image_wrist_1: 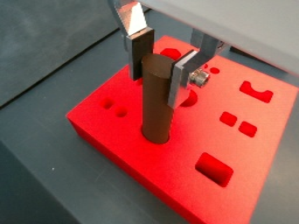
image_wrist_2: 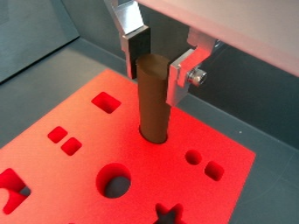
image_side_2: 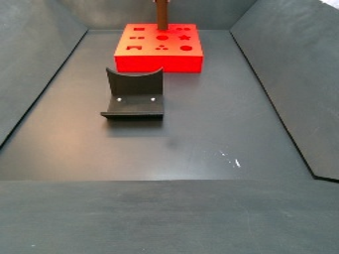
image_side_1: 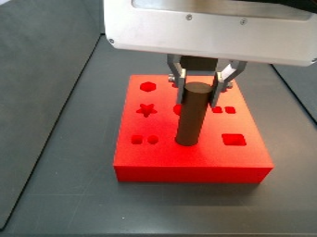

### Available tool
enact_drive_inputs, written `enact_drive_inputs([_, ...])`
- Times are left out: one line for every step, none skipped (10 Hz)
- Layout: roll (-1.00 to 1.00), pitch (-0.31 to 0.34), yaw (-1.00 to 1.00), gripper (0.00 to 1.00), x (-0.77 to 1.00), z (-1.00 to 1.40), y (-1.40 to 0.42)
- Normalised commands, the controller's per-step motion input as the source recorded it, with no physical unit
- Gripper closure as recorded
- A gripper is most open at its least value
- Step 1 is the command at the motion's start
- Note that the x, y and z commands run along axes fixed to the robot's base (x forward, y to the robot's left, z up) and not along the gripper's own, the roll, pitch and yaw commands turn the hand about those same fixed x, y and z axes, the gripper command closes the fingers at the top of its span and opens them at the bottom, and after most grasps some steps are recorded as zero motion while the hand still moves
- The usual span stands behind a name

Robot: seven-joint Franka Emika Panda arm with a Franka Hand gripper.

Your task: Insert the oval object.

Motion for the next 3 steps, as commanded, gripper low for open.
enact_drive_inputs([0.0,-0.007,0.0,1.0,0.06,-0.47,-0.02])
enact_drive_inputs([0.0,0.0,0.0,1.0,0.03,-0.22,-0.03])
enact_drive_inputs([0.0,0.0,0.0,1.0,0.0,0.0,0.0])
